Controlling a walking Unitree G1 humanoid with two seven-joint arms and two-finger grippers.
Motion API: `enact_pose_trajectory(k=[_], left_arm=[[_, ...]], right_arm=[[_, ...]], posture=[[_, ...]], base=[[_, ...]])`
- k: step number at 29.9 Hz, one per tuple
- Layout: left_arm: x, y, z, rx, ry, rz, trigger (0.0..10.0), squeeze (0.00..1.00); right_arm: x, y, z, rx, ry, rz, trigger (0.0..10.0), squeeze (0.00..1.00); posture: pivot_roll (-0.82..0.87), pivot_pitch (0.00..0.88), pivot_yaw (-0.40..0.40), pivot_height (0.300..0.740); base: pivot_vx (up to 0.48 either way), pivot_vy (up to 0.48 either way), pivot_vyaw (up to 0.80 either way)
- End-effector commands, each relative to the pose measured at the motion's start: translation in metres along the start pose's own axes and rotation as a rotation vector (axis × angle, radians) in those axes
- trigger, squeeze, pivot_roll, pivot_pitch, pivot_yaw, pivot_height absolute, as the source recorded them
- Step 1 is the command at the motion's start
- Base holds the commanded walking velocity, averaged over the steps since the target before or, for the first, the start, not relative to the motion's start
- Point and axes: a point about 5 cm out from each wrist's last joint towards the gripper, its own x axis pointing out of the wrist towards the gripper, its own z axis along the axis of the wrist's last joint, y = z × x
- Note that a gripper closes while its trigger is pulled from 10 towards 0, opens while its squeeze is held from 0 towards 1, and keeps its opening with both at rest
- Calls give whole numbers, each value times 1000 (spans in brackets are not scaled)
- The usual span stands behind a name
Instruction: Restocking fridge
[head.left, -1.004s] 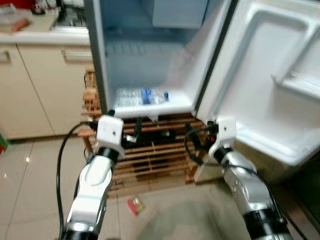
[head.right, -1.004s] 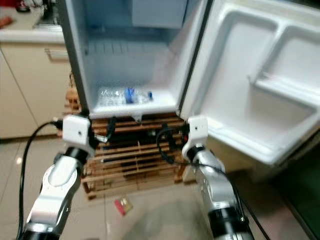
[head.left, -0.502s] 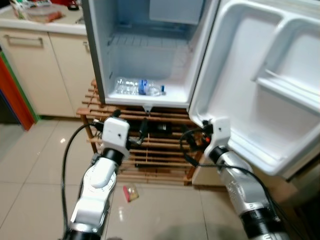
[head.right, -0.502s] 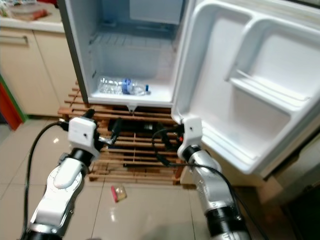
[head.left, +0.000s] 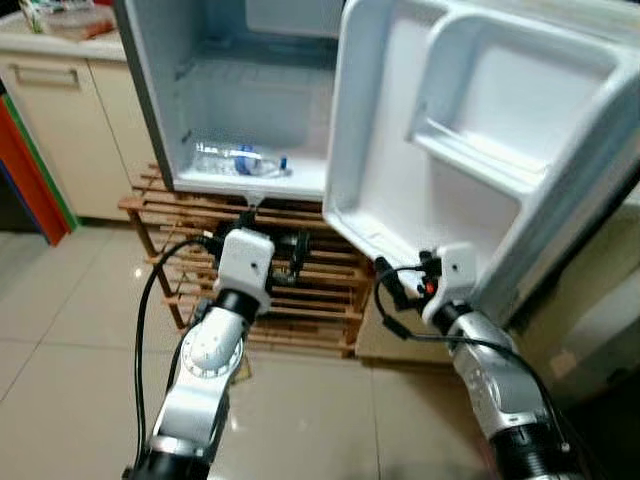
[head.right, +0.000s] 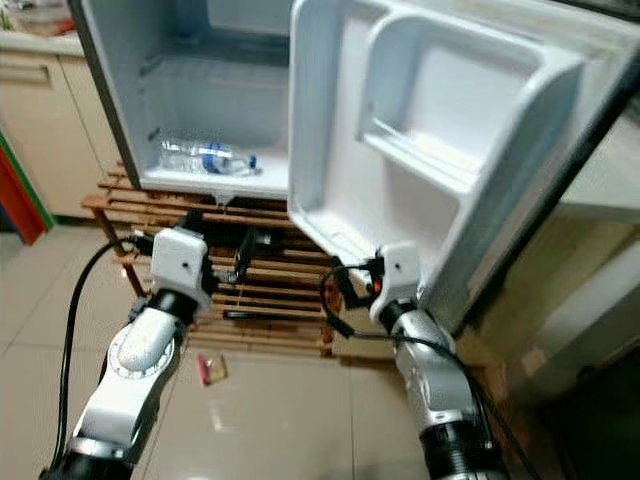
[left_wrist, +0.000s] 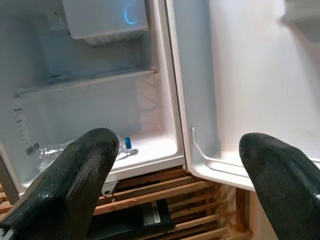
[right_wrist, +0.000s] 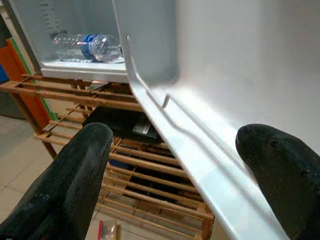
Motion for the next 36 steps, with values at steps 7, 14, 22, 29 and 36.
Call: enact_pose_trajectory(k=[7, 14, 22, 29, 36], left_arm=[[4, -3, -1, 5, 2, -11, 10000, 0], [1, -9, 0, -29, -6, -40, 10000, 0], [2, -8, 1, -28, -20, -24, 10000, 0], [2, -9, 0, -22, -18, -30, 10000, 0], [2, -7, 0, -13, -18, -17, 10000, 0]], right_arm=[[-1, -1, 1, -10, -5, -2, 10000, 0], [-2, -4, -1, 0, 6, -15, 10000, 0], [-3, -4, -3, -2, 16, -12, 10000, 0], [-4, -5, -4, -3, 21, -19, 10000, 0], [-4, -5, -6, -4, 28, -15, 10000, 0]], posture=[[0, 0, -53, 740], [-1, 0, -54, 740], [-2, 0, -56, 740], [-6, 0, -54, 740], [-5, 0, -58, 740]], base=[[0, 0, 0], [0, -315, 0], [0, -120, 0], [0, 0, 0], [0, -230, 0]])
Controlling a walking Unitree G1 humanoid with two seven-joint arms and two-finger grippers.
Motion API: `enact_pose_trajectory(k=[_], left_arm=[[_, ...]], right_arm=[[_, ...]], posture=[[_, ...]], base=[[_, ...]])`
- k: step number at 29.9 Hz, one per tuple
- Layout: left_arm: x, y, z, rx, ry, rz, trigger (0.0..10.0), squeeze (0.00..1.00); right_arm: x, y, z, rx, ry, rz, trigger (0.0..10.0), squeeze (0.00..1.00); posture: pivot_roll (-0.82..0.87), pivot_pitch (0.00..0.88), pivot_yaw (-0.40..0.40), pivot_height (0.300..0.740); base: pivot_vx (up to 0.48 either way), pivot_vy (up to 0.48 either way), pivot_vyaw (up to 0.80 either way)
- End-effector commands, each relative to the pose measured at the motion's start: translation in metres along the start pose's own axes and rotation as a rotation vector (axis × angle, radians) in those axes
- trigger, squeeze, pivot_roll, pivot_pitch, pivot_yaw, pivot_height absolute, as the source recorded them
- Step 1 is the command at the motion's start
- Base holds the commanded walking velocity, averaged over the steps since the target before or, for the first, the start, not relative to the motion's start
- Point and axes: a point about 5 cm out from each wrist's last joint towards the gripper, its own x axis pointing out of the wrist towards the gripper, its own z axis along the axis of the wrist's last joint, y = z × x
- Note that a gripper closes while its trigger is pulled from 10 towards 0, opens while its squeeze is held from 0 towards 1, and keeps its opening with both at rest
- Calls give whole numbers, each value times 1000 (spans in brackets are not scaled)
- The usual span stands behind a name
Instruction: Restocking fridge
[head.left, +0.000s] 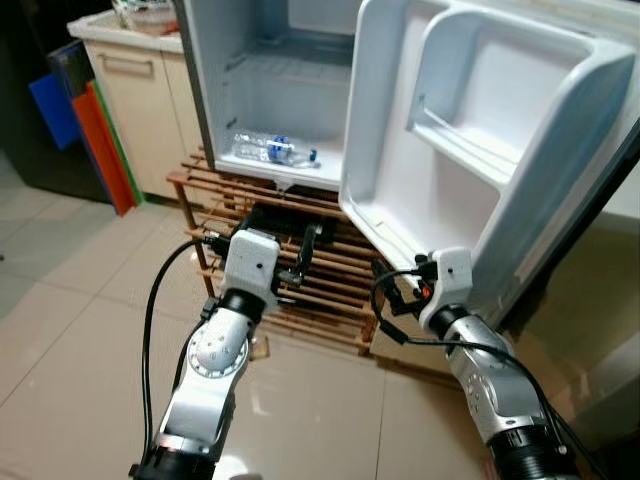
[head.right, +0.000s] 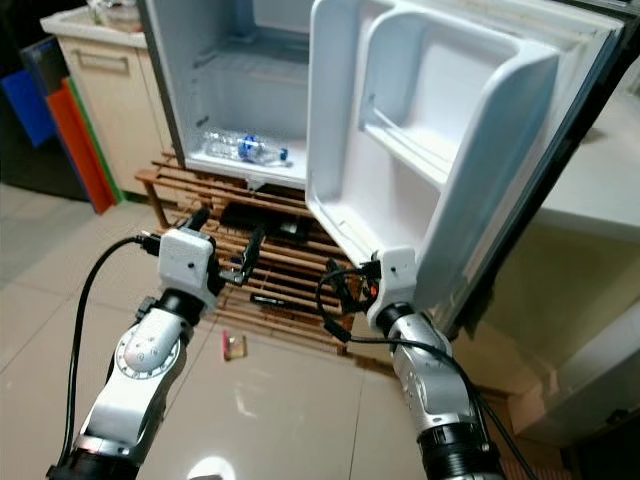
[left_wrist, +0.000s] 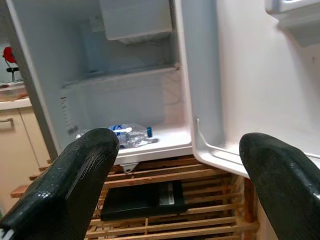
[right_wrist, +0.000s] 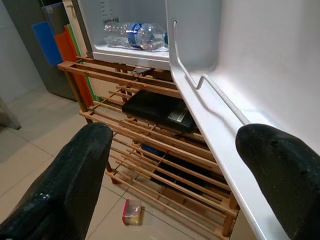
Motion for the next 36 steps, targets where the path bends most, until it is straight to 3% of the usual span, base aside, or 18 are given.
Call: enact_pose_trajectory(k=[1, 11, 22, 27, 36], left_arm=[[2, -1, 1, 6, -3, 2, 10000, 0], [3, -1, 2, 4, -13, 2, 10000, 0], [1, -1, 0, 19, -5, 1, 10000, 0], [4, 0, -1, -14, 17, 18, 10000, 0], [5, 1, 2, -2, -2, 22, 10000, 0]], right_arm=[[-2, -5, -2, -3, 13, -18, 10000, 0], [-4, -7, -4, -6, 22, -24, 10000, 0], [-19, -16, -14, -29, 59, -27, 10000, 0], [-10, -13, 5, -19, -34, -69, 10000, 0], [-7, -10, 8, -24, -43, -54, 10000, 0]], posture=[[-5, 0, -59, 740], [-6, 0, -59, 740], [-11, 0, -58, 740], [-10, 0, -55, 740], [-7, 0, -56, 740]], base=[[0, -439, 0], [0, -88, 0], [0, 0, 0], [-286, 0, 0], [-229, -61, 0]])
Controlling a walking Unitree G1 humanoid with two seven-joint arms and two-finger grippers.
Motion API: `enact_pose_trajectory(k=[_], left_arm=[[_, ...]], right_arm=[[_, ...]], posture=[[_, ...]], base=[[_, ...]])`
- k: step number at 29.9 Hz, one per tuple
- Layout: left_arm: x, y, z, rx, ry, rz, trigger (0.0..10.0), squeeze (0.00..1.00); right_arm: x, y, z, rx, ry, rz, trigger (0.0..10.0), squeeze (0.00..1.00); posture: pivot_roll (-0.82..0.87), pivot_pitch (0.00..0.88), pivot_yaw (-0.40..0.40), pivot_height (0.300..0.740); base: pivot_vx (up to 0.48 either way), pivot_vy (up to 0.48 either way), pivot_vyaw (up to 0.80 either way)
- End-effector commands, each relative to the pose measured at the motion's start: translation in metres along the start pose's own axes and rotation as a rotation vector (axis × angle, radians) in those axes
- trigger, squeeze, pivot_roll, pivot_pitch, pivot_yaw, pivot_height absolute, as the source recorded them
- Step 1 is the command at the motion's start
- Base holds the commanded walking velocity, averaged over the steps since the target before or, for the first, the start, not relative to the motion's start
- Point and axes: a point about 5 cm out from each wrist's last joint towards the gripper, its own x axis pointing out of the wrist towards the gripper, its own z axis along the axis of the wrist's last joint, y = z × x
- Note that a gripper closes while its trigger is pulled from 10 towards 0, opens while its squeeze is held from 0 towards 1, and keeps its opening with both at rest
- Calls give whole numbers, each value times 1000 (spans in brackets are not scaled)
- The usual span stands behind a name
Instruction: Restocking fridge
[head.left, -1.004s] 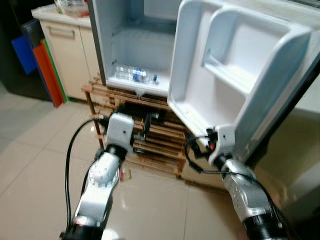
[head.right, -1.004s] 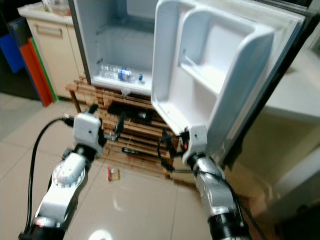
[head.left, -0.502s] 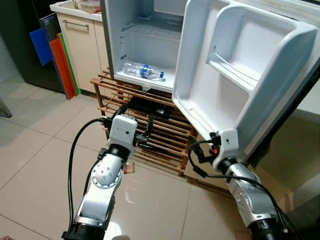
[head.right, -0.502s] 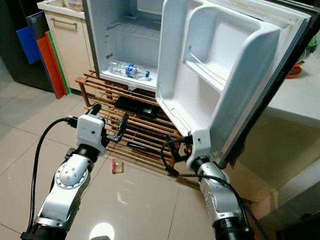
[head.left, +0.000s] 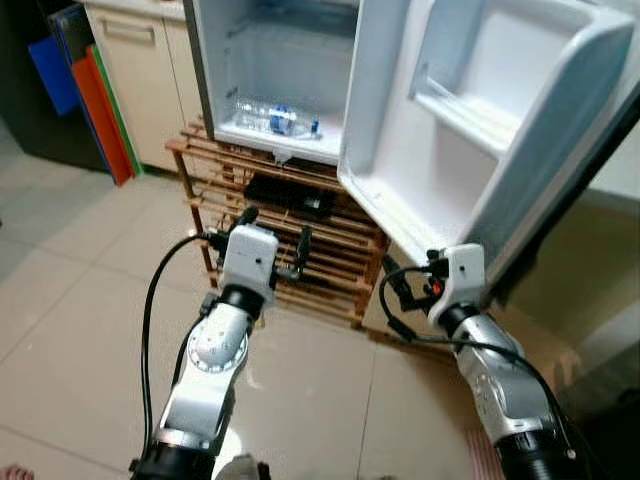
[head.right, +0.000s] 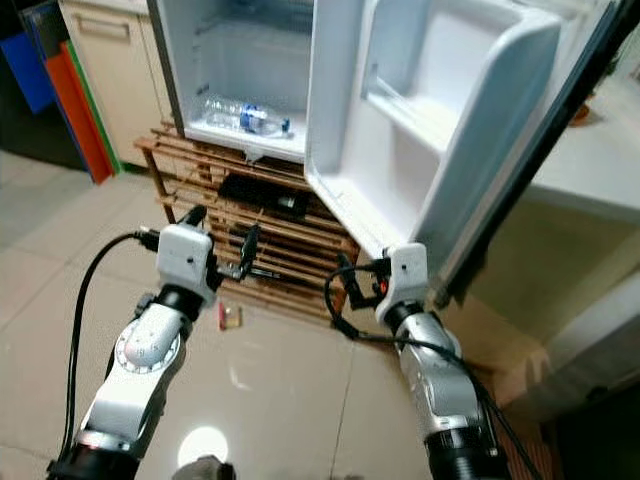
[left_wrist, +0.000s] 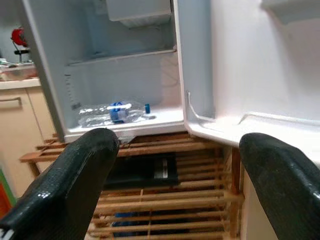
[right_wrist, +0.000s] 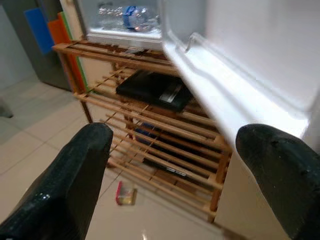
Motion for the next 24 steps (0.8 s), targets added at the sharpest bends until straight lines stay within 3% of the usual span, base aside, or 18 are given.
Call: enact_pose_trajectory(k=[1, 7, 10, 13, 18, 24], left_arm=[[0, -1, 0, -9, -1, 8, 10000, 0], [0, -2, 0, -8, 1, 5, 10000, 0], [1, -3, -1, 5, 2, 1, 10000, 0], [3, -3, -1, 32, 4, -4, 10000, 0], [1, -6, 1, 32, -12, -27, 10000, 0], [3, -5, -1, 35, 8, -13, 10000, 0]], right_arm=[[-2, -4, 0, -18, -5, -14, 10000, 0], [-6, -16, -5, -32, 24, -69, 10000, 0], [-3, -38, -1, -97, 31, -215, 10000, 0], [0, -49, 9, -120, -3, -269, 10000, 0], [3, -48, 11, -128, -16, -274, 10000, 0], [8, -40, 9, -126, -25, -254, 10000, 0]], posture=[[-8, 0, -56, 740], [-11, 0, -56, 740], [-12, 0, -56, 740], [-10, 0, -57, 740], [-7, 0, -56, 740], [-5, 0, -55, 740]], base=[[0, 0, 0], [0, 0, 0], [0, 0, 0], [0, 0, 0], [0, 117, 0], [480, 0, 0]])
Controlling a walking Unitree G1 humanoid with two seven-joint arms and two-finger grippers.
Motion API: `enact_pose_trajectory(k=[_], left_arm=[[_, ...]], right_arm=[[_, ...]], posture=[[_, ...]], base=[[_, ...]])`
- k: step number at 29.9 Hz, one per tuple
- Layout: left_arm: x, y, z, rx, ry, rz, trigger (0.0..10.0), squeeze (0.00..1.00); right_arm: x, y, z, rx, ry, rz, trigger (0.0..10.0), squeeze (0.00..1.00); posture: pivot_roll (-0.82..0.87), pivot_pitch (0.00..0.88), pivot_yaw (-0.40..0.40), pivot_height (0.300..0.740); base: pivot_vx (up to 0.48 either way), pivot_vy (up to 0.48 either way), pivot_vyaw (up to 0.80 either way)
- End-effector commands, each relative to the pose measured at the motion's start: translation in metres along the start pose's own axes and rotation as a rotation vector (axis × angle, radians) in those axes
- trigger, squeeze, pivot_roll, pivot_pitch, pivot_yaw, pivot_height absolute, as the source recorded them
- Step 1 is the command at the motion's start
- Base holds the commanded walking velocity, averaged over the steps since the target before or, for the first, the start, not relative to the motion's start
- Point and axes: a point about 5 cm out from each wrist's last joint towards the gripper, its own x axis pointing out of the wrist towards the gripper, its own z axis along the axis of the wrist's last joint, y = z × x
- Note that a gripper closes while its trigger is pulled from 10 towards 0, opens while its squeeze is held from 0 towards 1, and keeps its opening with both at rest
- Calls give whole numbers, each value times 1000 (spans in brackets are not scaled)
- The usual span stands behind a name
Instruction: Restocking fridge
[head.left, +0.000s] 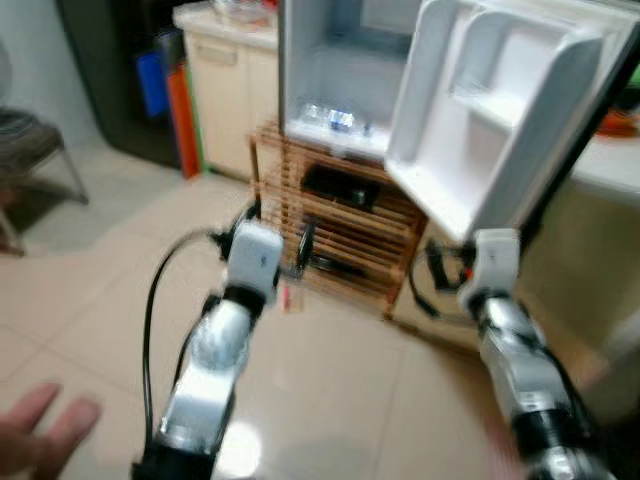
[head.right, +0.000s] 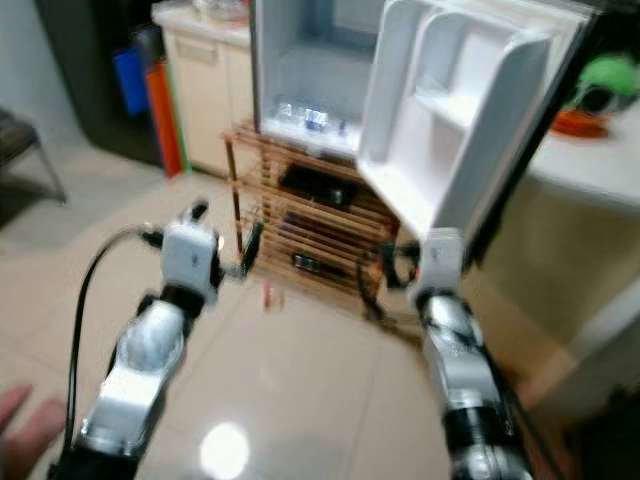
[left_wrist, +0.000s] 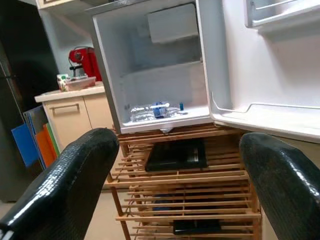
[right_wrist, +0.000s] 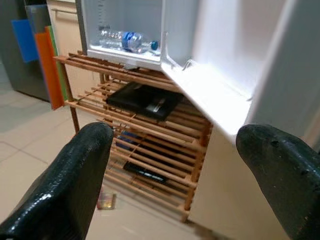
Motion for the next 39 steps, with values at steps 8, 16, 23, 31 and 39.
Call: enact_pose_trajectory(k=[8, 16, 23, 31, 39], left_arm=[[4, 2, 3, 42, -5, 2, 10000, 0], [4, 0, 3, 103, -17, -35, 10000, 0], [2, -2, -4, 80, 37, -34, 10000, 0], [-2, -1, -9, 52, 61, -37, 10000, 0], [0, 1, -10, 42, 69, -32, 10000, 0]], right_arm=[[3, 9, 2, -10, -25, 32, 10000, 0], [5, 10, 2, -15, -25, 31, 10000, 0], [2, -1, -6, -90, 19, -35, 10000, 0], [-26, -2, -51, -89, 206, 27, 10000, 0], [-30, -39, -72, -193, 337, -126, 10000, 0]], posture=[[-3, 0, -53, 740], [-3, 0, -52, 740], [-1, 0, -53, 740], [-4, 0, -51, 740], [-4, 0, -42, 740]], base=[[478, 0, 0], [457, 0, 0], [321, 0, 0], [0, 0, 0], [0, 0, 0]])
